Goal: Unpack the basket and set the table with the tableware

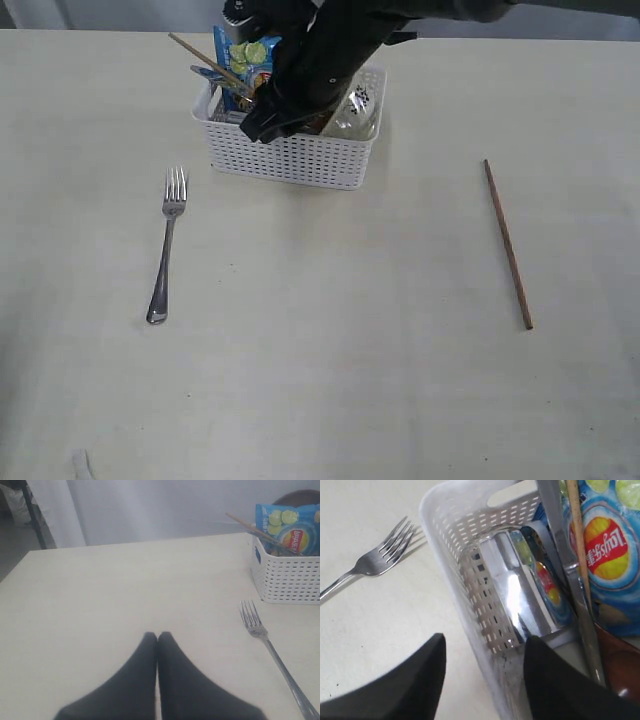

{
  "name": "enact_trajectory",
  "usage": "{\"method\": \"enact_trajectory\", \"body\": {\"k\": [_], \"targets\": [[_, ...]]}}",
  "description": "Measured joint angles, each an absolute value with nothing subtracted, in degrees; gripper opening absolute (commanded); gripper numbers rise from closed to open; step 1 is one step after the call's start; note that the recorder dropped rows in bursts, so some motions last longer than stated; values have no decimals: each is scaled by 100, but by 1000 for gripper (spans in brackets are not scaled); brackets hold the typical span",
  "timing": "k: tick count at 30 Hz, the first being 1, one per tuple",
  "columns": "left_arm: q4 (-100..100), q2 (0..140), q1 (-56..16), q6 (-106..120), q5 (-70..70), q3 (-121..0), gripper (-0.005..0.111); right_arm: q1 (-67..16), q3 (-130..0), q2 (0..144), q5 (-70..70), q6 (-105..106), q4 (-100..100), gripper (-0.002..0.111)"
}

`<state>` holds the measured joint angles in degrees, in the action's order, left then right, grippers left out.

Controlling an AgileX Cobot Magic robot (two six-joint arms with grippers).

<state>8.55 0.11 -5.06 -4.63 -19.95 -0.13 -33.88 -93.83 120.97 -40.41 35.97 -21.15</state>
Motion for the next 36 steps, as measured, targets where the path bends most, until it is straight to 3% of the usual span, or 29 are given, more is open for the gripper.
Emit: {"method": "enact_trajectory", "body": {"k": [8,18,20,23,36], "targets": [[855,11,-506,-463,-1995,-13,0,-3388,-9383,12097,-4096,3658,-2094,7],[855,11,-506,-463,-1995,-13,0,-3388,-9398,12213,-4235,3680,-1974,23],[855,11,-506,-463,-1995,-13,0,-3388,-9408,12286,-4248,3704,-1935,18],[855,11,-506,-463,-1995,-13,0,-3388,-9422,12380,-4248,3707,-1755,-1],[855,11,-506,-463,-1995,-13,0,-3441,-9478,12257,-5103,3625,-649,-1]]}}
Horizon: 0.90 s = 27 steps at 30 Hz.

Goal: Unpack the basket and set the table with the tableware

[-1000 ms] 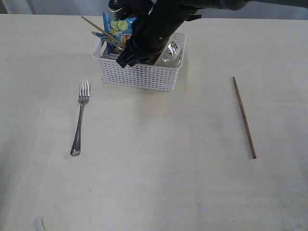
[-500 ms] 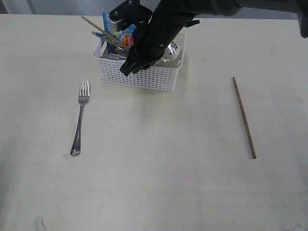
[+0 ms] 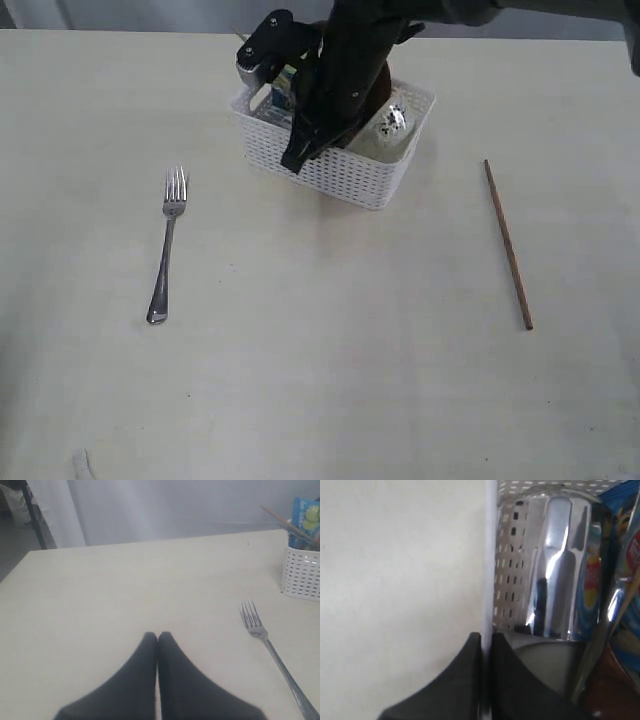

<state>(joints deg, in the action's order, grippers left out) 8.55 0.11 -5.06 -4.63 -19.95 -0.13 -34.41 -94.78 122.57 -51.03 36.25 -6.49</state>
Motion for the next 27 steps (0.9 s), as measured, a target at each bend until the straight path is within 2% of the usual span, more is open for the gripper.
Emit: {"method": "enact_trajectory", "body": {"k": [9,20,22,27], "targets": [[855,11,-506,-463,-1995,-13,0,-3311,-9519,12195,-6271,4396,-647,0],[855,11,-506,-463,-1995,-13,0,-3123,-9394,11958,-6487,4483,-1139,0],[855,11,-506,-463,-1995,-13,0,-3123,-9394,11921,-6487,4483,-1153,4],[855,11,-506,-463,-1995,-13,0,-3123,-9394,11908,-6574,4483,-1197,35]]}}
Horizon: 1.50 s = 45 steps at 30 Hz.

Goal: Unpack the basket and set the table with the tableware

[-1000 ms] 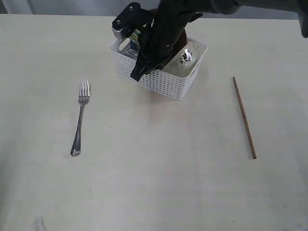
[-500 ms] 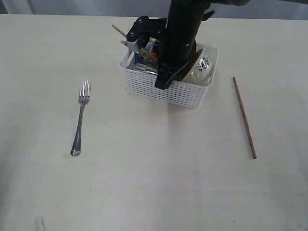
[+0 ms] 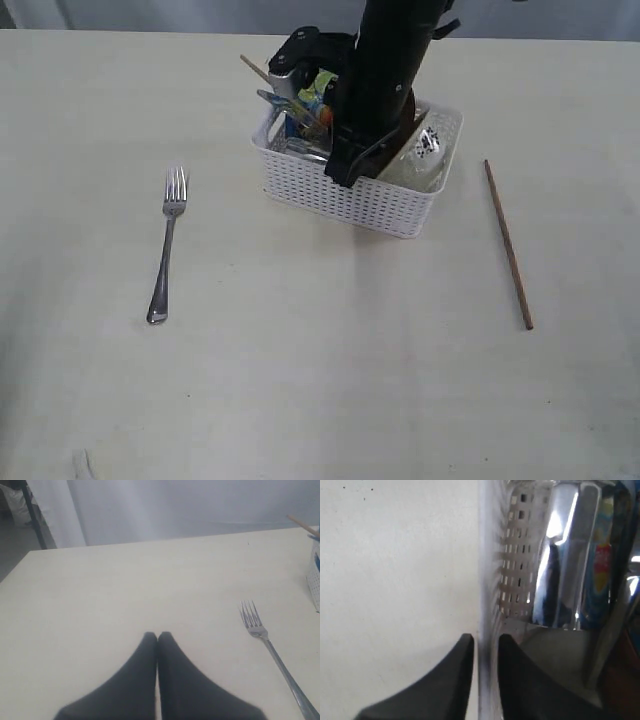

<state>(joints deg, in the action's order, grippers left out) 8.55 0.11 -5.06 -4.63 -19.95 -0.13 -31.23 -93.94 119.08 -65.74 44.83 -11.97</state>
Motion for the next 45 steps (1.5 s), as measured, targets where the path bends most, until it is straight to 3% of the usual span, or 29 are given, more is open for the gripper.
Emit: {"method": "enact_trajectory", "body": {"k": [5,24,37,39,40,41,42,45], "targets": [[855,11,-506,-463,-1995,-13,0,-3123,-9394,11895,-6681,4483,-1164,51],[855,11,-506,-463,-1995,-13,0,-3123,-9393,11831,-4225,3230,-1687,50],[855,11,-506,-463,-1995,-13,0,-3123,-9393,12452,-3484,3131,-1760,50],[855,11,-506,-463,-1995,-13,0,-3123,-9393,12485,-3421,3131,-1771,42],[855,11,-506,-463,-1995,-13,0,-3123,-9393,12483,-3410,3131,-1771,26],[855,11,-506,-463,-1995,-13,0,-3123,-9393,12496,-3380,3131,-1771,19],[855,11,-506,-463,-1995,-13,0,-3123,-9393,12508,-3380,3131,-1771,0],[855,11,-506,-463,-1995,-13,0,-3123,-9393,12508,-3278,3158,-1669,-1]]}}
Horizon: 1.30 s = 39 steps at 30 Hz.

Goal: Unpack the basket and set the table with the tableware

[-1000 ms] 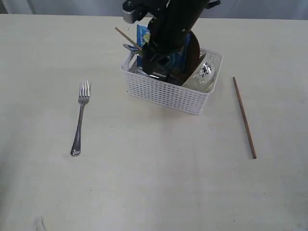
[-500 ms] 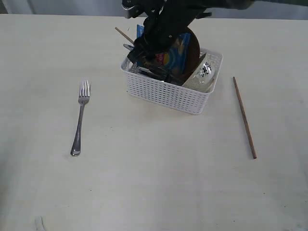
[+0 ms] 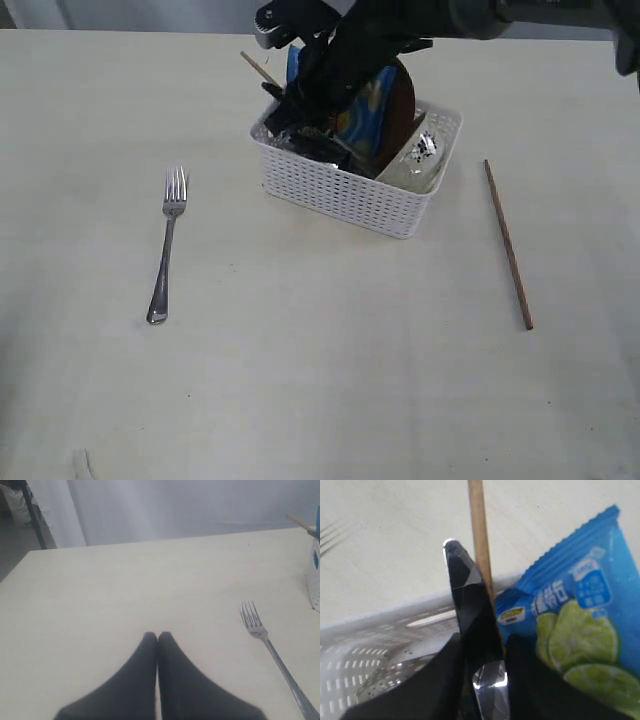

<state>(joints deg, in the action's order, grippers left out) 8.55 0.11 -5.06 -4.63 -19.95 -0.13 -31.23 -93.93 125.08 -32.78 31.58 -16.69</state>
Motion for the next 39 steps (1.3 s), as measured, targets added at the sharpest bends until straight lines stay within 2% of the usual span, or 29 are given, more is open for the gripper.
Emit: {"method": "enact_trajectory", "body": {"k": [5,16,27,30,34,36,39], "targets": [[855,11,-506,-463,-1995,-13,0,-3123,-9393,12372,-3313,3158,-1637,-1],[855,11,-506,-463,-1995,-13,0,-3110,-9393,10980,-3444,3133,-1757,-1],[855,11,-506,-463,-1995,-13,0,-3110,-9393,11291,-4056,3123,-1927,0],[855,11,-506,-463,-1995,-13,0,-3110,-9393,11610,-4077,3100,-1938,13],[855,11,-506,-463,-1995,-13,0,-3110,-9393,11965,-4078,3100,-1959,42],[855,11,-506,-463,-1995,-13,0,-3110,-9393,12108,-4030,3060,-1959,43],[855,11,-506,-463,-1995,-13,0,-3110,-9393,12227,-3905,2943,-1959,37]]}}
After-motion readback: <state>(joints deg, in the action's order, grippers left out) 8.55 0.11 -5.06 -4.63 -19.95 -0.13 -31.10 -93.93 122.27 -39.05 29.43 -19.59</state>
